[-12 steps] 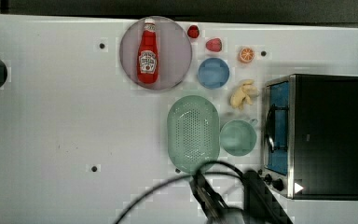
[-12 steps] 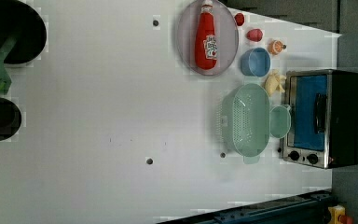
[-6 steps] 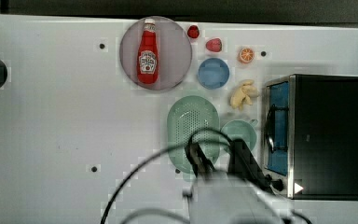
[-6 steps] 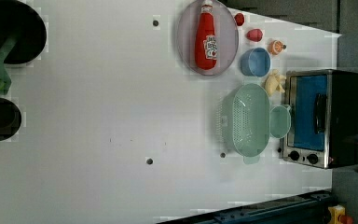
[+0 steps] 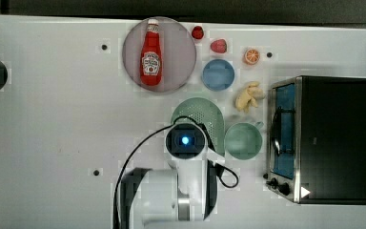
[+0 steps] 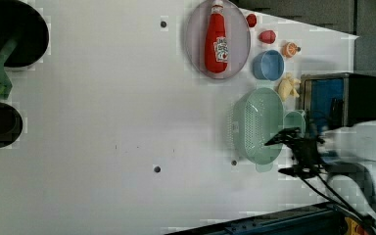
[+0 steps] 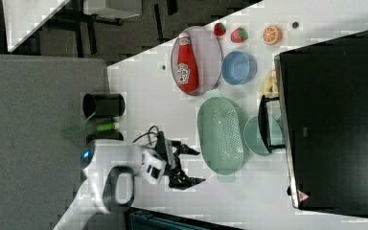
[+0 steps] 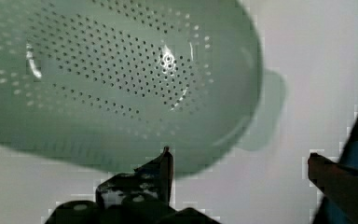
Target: Drag strainer right to left.
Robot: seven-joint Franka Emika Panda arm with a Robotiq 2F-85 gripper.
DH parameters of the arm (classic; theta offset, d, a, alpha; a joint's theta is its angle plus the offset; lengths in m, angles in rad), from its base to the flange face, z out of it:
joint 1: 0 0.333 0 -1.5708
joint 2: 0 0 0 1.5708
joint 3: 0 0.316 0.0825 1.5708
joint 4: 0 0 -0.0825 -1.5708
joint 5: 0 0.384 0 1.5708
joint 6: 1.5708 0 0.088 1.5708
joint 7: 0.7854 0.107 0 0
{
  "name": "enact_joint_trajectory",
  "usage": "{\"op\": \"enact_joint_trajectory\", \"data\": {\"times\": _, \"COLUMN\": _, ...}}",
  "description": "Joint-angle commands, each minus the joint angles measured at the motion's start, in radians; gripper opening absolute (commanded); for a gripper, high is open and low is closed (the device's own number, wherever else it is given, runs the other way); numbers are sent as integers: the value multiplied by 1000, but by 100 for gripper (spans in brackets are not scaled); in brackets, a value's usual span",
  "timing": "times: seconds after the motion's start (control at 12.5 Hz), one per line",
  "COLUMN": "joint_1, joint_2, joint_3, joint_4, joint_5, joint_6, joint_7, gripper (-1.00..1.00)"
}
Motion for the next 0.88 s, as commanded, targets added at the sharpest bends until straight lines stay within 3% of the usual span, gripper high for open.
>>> {"op": "enact_joint_trajectory", "data": {"times": 0.08, "joint_1": -9, "joint_2": 18, "joint_3": -8, "joint_4": 34, "joint_5": -13, "joint_6": 155, "joint_7": 140, "gripper": 100}}
{"op": "enact_joint_trajectory", "data": {"times": 0.48, "joint_1": -5, "joint_2": 252, "joint_3": -7, "joint_4": 45, "joint_5": -11, "joint_6": 433, "joint_7": 272, "gripper": 100}}
{"op": "enact_joint_trajectory", "data": {"times": 0.88, "joint_1": 22, "joint_2": 371, "joint_3": 14, "joint_4": 45, "joint_5": -11, "joint_6": 582, "joint_7": 378, "gripper": 100}}
